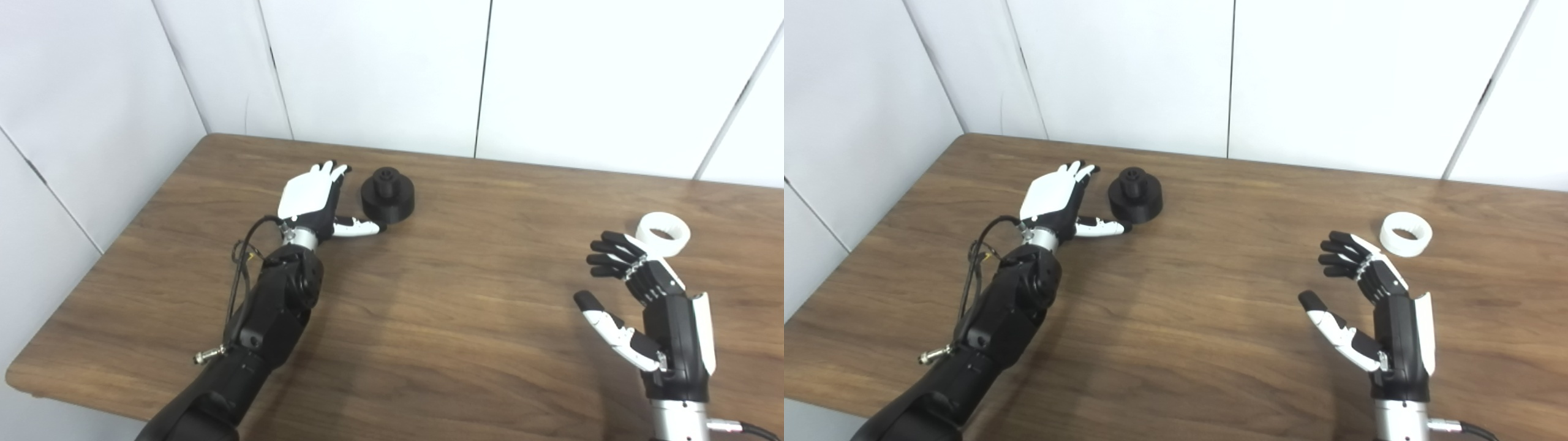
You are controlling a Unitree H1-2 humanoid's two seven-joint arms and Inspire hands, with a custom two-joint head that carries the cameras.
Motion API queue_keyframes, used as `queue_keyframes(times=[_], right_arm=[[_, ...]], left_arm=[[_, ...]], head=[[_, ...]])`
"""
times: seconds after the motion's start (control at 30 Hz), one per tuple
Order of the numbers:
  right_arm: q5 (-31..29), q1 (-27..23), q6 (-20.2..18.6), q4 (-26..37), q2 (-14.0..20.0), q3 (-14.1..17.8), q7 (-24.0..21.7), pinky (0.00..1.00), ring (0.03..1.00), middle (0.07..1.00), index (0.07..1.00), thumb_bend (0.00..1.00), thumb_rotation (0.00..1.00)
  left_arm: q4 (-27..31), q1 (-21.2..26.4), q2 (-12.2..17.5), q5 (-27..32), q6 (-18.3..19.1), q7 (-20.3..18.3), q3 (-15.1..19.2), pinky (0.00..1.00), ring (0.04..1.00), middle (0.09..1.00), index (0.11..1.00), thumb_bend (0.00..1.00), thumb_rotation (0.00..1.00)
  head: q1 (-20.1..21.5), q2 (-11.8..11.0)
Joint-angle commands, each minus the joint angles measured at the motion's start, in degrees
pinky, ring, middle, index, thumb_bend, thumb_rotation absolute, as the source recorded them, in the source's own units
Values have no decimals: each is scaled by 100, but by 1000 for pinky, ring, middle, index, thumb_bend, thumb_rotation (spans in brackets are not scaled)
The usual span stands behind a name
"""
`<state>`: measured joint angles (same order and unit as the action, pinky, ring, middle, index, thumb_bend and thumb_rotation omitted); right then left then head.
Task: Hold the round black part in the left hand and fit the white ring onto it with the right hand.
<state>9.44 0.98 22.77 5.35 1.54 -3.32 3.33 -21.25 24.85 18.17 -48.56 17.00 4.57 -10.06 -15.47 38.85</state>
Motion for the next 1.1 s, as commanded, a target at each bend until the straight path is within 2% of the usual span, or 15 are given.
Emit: queue_keyframes(times=[0.0, 0.2, 0.47, 0.93, 1.07], right_arm=[[14, 233, 99, -387, 165, 101, -5, 603, 664, 710, 744, 612, 270], [-24, 233, 80, -355, 143, 107, -6, 602, 664, 711, 742, 620, 263], [-27, 266, -10, -282, 115, 121, 5, 595, 659, 710, 741, 630, 272], [17, 336, -70, -171, 72, 119, 24, 591, 659, 712, 742, 625, 275], [189, 361, -149, -100, 79, 138, 73, 583, 655, 710, 744, 620, 307]], left_arm=[[-39, 398, 162, 5, -11, 161, -37, 952, 1000, 1000, 904, 1000, 607], [-318, 508, 161, 27, -47, 158, -190, 945, 1000, 1000, 900, 1000, 610], [-619, 588, 78, 199, -194, 354, -306, 932, 1000, 1000, 888, 1000, 607], [-858, 753, -3, 359, -150, 438, -503, 924, 1000, 1000, 895, 1000, 616], [-959, 815, -29, 403, -192, 524, -548, 927, 1000, 1000, 894, 1000, 620]], head=[[5, 11], [61, 24], [71, 37], [162, 66], [170, 76]])
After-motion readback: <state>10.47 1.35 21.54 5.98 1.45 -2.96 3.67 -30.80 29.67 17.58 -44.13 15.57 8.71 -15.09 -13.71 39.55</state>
